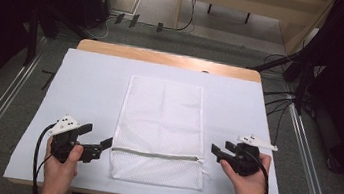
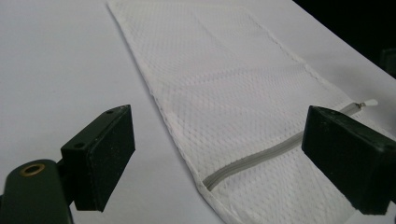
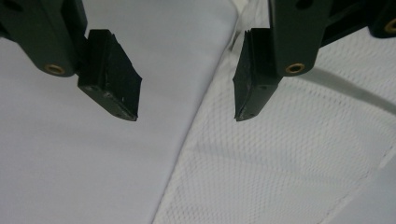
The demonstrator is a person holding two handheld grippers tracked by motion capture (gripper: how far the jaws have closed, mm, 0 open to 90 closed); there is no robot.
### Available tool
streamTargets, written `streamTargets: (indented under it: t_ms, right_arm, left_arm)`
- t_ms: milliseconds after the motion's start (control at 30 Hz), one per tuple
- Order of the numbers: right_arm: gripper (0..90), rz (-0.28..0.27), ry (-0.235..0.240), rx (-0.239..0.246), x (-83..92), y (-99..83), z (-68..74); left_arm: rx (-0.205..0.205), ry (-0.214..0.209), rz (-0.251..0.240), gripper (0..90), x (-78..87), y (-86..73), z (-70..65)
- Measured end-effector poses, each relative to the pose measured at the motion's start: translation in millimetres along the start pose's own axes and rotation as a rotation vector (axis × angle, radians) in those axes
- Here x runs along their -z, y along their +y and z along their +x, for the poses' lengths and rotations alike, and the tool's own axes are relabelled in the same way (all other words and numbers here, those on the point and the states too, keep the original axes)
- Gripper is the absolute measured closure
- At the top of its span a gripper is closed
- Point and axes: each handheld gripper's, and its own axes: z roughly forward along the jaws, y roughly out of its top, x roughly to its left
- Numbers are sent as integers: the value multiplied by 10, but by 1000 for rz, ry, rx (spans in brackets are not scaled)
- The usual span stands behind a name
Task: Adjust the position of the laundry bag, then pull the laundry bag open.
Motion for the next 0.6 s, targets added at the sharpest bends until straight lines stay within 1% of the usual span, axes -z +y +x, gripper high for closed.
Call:
streamTargets:
  t_ms: [33,67,100,133,167,200,233,300,367,400,433,467,500,567,600]
  right_arm:
    - [423,0,-2,-1,32,-38,2]
    - [421,-7,10,-8,106,-145,13]
    - [421,-7,10,-8,106,-145,13]
    - [420,-10,20,-10,137,-201,20]
    - [421,-23,35,-22,183,-335,29]
    - [424,-24,40,-32,195,-402,30]
    - [424,-24,40,-32,195,-402,30]
    - [426,-7,44,-43,192,-498,47]
    - [424,-6,61,-58,170,-580,64]
    - [416,13,66,-54,129,-619,84]
    - [409,20,63,-49,107,-619,94]
    - [400,18,72,-44,87,-613,92]
    - [397,19,77,-55,74,-606,98]
    - [397,15,82,-55,57,-603,100]
    - [393,22,86,-48,27,-603,129]
  left_arm:
    - [-6,1,2,104,-16,-20,3]
    - [-13,6,17,105,-49,-73,8]
    - [-13,6,17,105,-49,-73,8]
    - [-14,8,23,105,-63,-97,13]
    - [-10,19,22,124,-78,-119,22]
    - [-10,19,22,131,-78,-119,22]
    - [-3,20,13,131,-82,-119,22]
    - [-7,23,3,138,-81,-106,18]
    - [-14,27,2,139,-91,-94,5]
    - [-14,23,2,141,-99,-88,-12]
    - [-16,18,3,141,-104,-87,-23]
    - [-16,18,3,141,-104,-87,-23]
    - [-23,16,7,141,-121,-83,-54]
    - [-25,10,9,141,-127,-79,-70]
    - [-32,-1,13,142,-147,-74,-101]
